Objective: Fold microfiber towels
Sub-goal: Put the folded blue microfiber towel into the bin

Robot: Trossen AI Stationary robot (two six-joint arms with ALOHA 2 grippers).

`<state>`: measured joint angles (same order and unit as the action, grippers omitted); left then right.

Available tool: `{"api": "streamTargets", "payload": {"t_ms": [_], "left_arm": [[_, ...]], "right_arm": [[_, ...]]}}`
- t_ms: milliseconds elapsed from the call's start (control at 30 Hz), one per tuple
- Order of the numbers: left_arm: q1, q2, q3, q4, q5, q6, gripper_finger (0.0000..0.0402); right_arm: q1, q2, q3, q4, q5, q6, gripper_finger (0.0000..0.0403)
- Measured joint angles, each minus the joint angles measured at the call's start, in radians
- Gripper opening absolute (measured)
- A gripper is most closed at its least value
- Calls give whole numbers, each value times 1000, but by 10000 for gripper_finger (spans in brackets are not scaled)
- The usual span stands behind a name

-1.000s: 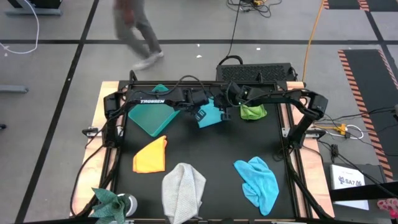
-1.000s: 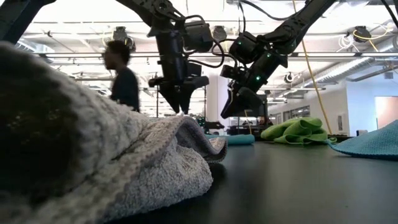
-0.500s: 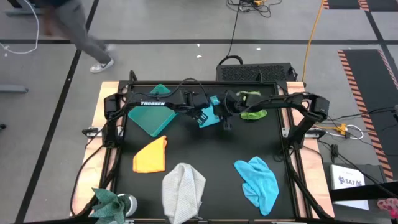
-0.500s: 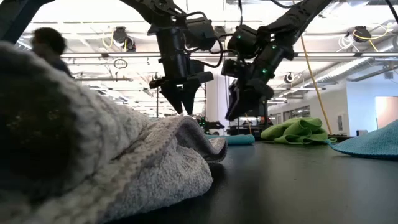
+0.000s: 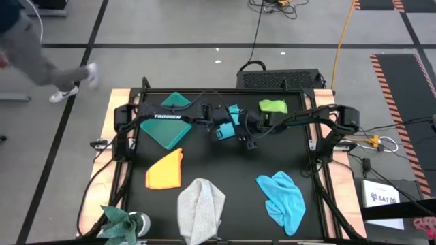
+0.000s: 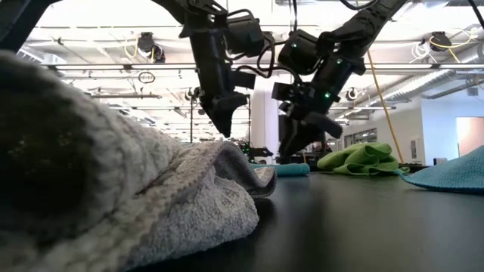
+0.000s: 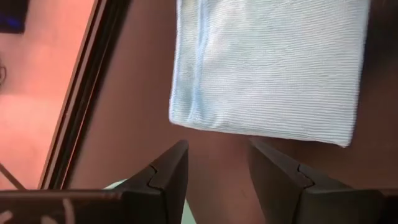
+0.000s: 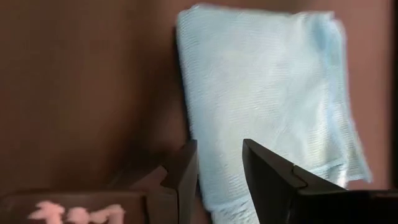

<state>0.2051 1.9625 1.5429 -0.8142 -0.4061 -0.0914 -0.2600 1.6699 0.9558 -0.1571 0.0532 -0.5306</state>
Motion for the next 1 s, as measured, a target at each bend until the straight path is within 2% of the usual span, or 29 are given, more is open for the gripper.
{"api": "streamTargets", "payload": {"t_ms": [200, 433, 600, 700, 800, 1000], "left_arm": [[17, 0, 0, -1, 17, -26, 166], [1, 1, 0, 13, 101, -132, 166], [-51, 28, -42, 132, 94, -127, 166], [-74, 36, -85, 209, 94, -130, 166], [-94, 34, -123, 298, 72, -106, 166], [-124, 34, -177, 347, 57, 29, 166]], "right_arm": [[0, 0, 0, 50, -1, 38, 119], [0, 0, -19, 35, 2, 26, 119], [-1, 0, -66, 13, 4, 28, 119], [6, 0, -72, 14, 43, 33, 119], [8, -2, -72, 21, 75, 20, 119], [7, -3, -72, 17, 77, 1, 119]]}}
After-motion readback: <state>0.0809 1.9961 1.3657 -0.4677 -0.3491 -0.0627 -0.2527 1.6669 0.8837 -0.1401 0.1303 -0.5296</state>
